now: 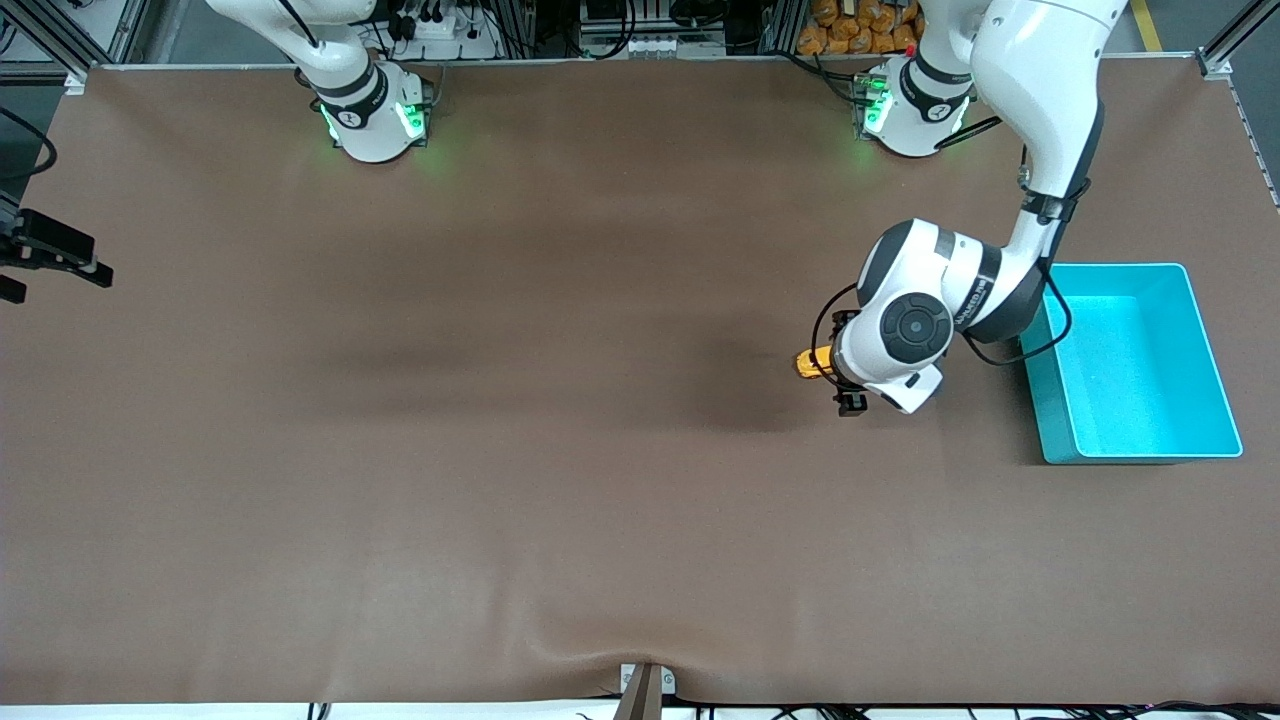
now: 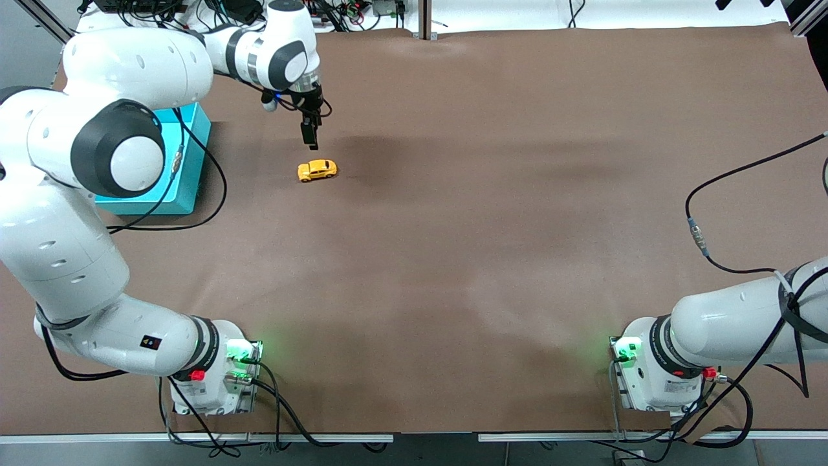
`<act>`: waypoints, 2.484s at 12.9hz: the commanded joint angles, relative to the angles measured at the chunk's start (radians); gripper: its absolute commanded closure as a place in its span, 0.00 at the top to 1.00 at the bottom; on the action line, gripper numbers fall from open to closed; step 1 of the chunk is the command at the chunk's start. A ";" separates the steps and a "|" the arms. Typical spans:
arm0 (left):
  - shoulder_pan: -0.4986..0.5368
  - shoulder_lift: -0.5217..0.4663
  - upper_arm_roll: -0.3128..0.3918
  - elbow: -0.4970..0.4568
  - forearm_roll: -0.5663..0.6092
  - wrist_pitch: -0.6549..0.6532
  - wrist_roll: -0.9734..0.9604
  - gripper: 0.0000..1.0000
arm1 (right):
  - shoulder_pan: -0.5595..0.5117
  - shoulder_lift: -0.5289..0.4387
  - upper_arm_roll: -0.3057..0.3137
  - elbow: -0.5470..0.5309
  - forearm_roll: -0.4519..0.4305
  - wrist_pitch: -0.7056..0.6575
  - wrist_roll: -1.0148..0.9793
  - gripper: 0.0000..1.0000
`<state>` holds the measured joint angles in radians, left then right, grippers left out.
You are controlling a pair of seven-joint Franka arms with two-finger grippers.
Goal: Wind and store yellow beetle car
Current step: 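Reach the left gripper to the car while the right gripper withdraws, then close the left gripper on the yellow car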
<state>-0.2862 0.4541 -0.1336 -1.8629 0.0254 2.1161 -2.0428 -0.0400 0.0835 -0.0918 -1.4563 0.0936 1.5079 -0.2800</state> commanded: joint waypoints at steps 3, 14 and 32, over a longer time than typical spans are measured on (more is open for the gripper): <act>-0.021 0.006 0.008 -0.064 0.001 0.111 -0.053 1.00 | 0.032 -0.018 0.012 0.004 -0.034 -0.078 0.088 1.00; -0.024 0.043 0.012 -0.131 0.065 0.162 -0.053 1.00 | 0.040 -0.146 0.031 -0.128 -0.049 -0.057 0.151 1.00; -0.025 -0.015 0.064 -0.114 0.163 0.133 0.030 0.06 | 0.153 -0.156 0.055 -0.115 -0.084 -0.057 0.177 1.00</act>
<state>-0.3062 0.4931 -0.1063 -1.9722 0.1640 2.2626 -2.0628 0.0929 -0.0476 -0.0351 -1.5681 0.0157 1.4647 -0.1272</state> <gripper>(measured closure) 0.555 0.000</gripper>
